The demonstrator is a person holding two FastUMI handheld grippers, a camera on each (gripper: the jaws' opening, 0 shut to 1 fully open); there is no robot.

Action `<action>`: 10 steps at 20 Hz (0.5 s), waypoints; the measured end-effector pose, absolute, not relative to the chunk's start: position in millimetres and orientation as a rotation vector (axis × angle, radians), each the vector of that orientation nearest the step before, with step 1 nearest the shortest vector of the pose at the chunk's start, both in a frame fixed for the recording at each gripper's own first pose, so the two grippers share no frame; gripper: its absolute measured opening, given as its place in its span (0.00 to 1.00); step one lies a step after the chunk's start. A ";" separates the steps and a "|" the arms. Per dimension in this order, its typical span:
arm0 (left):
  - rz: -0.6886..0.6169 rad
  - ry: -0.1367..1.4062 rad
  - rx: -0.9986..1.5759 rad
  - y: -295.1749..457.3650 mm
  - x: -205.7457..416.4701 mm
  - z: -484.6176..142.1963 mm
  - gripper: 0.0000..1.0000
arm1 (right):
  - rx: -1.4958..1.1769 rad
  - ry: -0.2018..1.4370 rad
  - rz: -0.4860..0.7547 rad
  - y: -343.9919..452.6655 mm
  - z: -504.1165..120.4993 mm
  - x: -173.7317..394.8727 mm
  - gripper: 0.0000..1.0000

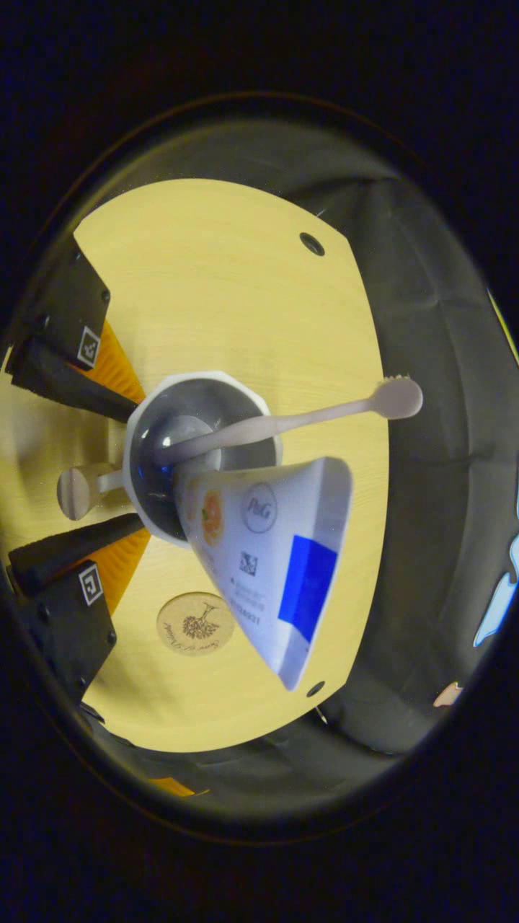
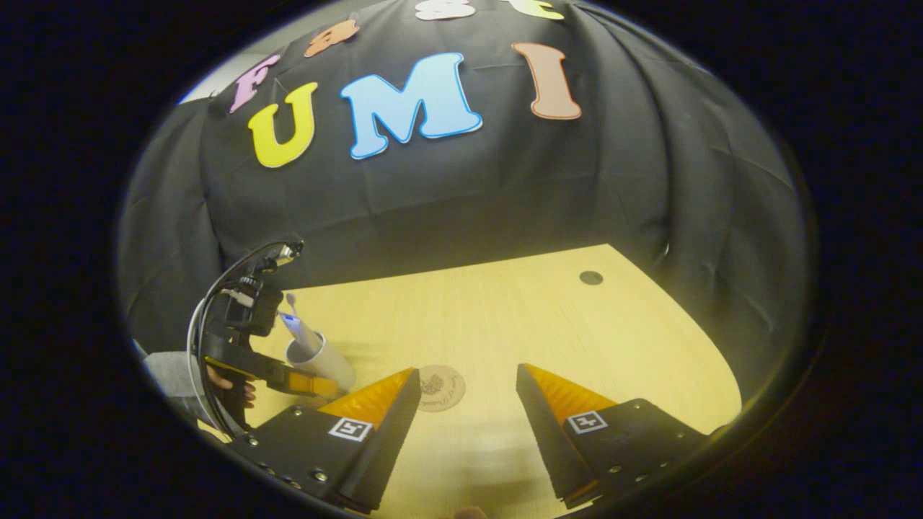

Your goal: Put the toothbrush and toothpaste on the desktop into the cup, then pick up the cup and place it on the coaster on the desktop.

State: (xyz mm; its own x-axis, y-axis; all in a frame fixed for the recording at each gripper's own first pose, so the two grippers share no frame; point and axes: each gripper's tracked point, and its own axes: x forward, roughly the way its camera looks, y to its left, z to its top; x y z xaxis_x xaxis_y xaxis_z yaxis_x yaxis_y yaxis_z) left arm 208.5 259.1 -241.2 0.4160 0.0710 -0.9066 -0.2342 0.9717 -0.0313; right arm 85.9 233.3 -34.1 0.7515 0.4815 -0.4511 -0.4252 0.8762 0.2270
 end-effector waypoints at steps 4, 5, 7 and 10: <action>0.193 1.140 -0.174 263.6 206.4 -237.3 0.71 | 0.153 0.562 0.472 225.3 -43.7 84.2 0.83; 0.194 1.143 -0.175 263.1 206.3 -238.1 0.73 | 0.158 0.568 0.467 223.2 -45.0 83.9 0.83; 0.202 1.143 -0.185 265.3 208.0 -240.7 0.48 | 0.161 0.570 0.458 218.6 -45.5 84.5 0.82; 0.194 1.153 -0.161 262.1 205.5 -251.1 0.32 | 0.161 0.561 0.448 213.7 -42.6 86.1 0.82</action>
